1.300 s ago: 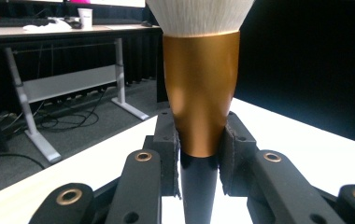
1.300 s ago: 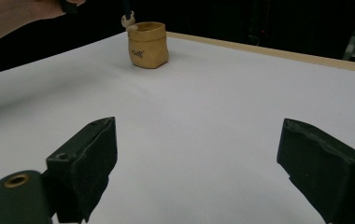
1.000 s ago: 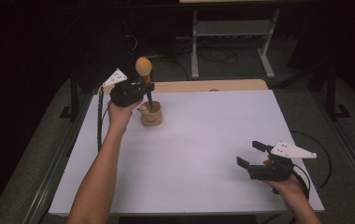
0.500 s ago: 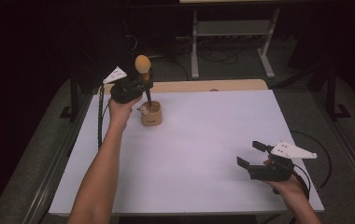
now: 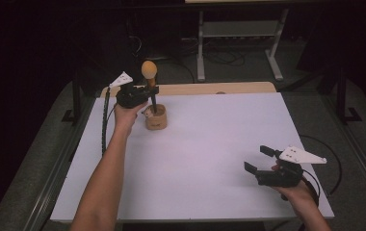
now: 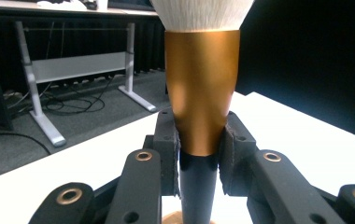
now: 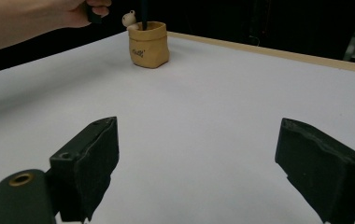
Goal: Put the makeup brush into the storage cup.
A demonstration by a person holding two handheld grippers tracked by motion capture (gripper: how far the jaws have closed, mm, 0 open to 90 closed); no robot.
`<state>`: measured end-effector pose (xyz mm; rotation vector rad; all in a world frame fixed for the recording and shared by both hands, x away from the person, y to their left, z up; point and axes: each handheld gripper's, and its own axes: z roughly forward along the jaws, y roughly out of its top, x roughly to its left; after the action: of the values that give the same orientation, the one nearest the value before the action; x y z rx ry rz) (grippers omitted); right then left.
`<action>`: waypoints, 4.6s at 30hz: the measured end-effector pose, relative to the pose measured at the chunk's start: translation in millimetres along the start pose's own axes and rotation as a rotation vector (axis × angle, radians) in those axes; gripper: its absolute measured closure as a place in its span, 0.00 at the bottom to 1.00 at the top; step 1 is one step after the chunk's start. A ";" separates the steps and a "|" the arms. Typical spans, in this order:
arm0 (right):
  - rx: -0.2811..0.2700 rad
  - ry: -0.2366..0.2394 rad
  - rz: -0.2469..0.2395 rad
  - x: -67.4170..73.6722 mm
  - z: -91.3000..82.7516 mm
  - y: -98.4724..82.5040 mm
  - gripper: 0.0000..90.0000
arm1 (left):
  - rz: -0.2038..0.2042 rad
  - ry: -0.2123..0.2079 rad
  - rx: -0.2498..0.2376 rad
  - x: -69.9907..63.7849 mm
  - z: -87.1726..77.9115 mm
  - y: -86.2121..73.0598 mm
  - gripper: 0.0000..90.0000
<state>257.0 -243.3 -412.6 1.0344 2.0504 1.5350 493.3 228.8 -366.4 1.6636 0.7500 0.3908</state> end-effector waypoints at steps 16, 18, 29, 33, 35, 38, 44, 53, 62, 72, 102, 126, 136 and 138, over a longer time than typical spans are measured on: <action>0.000 0.005 0.001 0.3 -0.3 0.1 0.14 | 0.005 0.001 0.072 2.3 7.6 -17.3 0.80; -0.003 0.010 0.005 0.3 -0.4 0.2 0.14 | 0.007 0.005 0.073 1.4 8.5 -17.4 0.80; -0.007 0.015 0.001 1.2 -0.5 0.8 0.14 | 0.035 0.000 0.096 -0.7 10.7 -20.0 0.79; -0.008 0.016 0.002 1.0 -0.9 0.8 0.14 | 0.014 -0.011 0.065 1.2 8.1 -20.9 0.61; -0.009 0.015 0.001 0.7 -1.0 0.8 0.14 | 0.035 0.008 0.077 0.4 5.9 -20.9 0.54; -0.008 0.014 0.001 1.0 -0.9 0.8 0.14 | 0.043 0.017 0.077 -0.4 3.5 -20.2 0.41; -0.007 0.011 -0.001 1.8 -0.8 1.0 0.14 | 0.046 0.024 0.067 -1.8 -4.1 -16.9 0.26; -0.005 0.004 -0.006 -0.3 -1.1 0.5 0.14 | 0.034 -0.002 0.073 -8.1 -17.5 -11.7 0.14; -0.005 0.000 -0.005 -0.2 -0.5 0.7 0.14 | 0.044 -0.006 0.079 -17.4 -32.6 -4.8 0.12; -0.006 -0.001 -0.005 -0.5 -0.5 0.8 0.15 | 0.038 -0.030 0.080 -25.3 -46.8 -3.2 0.12; -0.004 -0.003 -0.008 -1.5 0.2 0.9 0.14 | 0.036 -0.081 0.084 -66.7 -87.1 -25.8 0.12; -0.004 -0.002 -0.005 -2.2 -0.4 0.3 0.14 | 0.056 -0.109 0.099 -96.9 -116.4 -48.0 0.12; -0.005 -0.004 -0.006 -2.1 -0.5 0.4 0.14 | 0.062 -0.098 0.106 -108.3 -130.4 -59.9 0.12; -0.003 -0.002 -0.007 -1.9 -0.3 0.3 0.14 | 0.060 -0.094 0.113 -110.0 -133.2 -62.4 0.12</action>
<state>258.1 -244.8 -412.4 1.0264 2.0477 1.5317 312.8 260.1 -379.3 1.8008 0.6639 0.3150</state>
